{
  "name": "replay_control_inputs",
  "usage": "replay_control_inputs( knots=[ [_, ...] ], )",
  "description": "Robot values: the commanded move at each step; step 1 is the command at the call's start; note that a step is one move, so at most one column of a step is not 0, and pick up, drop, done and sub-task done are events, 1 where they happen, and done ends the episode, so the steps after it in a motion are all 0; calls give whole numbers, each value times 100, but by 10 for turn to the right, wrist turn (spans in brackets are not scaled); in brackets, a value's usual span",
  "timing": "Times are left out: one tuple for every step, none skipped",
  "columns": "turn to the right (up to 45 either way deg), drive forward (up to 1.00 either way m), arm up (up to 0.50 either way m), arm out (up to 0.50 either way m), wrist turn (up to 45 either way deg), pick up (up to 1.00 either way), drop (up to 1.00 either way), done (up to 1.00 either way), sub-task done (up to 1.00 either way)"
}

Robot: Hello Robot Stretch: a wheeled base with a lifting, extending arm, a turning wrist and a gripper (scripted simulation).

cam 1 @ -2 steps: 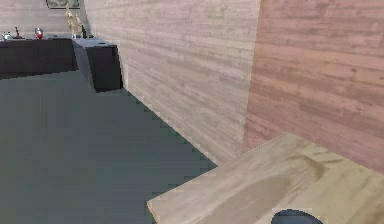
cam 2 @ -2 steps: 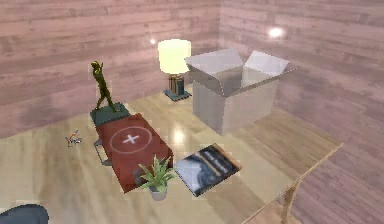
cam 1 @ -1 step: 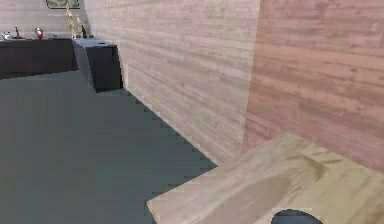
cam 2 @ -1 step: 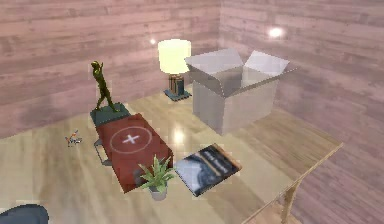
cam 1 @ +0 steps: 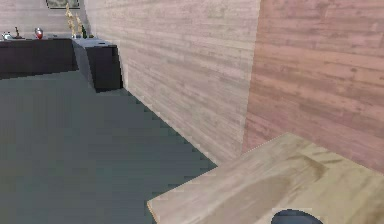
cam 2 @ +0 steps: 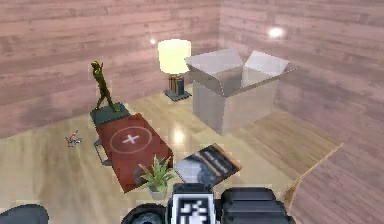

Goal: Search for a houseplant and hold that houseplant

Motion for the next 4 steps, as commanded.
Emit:
replay_control_inputs(
  knots=[
    [0,0,0,16,0,0,0,0,0],
    [0,0,0,0,450,0,0,0,0],
    [0,0,0,0,450,0,0,0,0],
    [0,0,0,0,450,0,0,0,0]
  ],
)
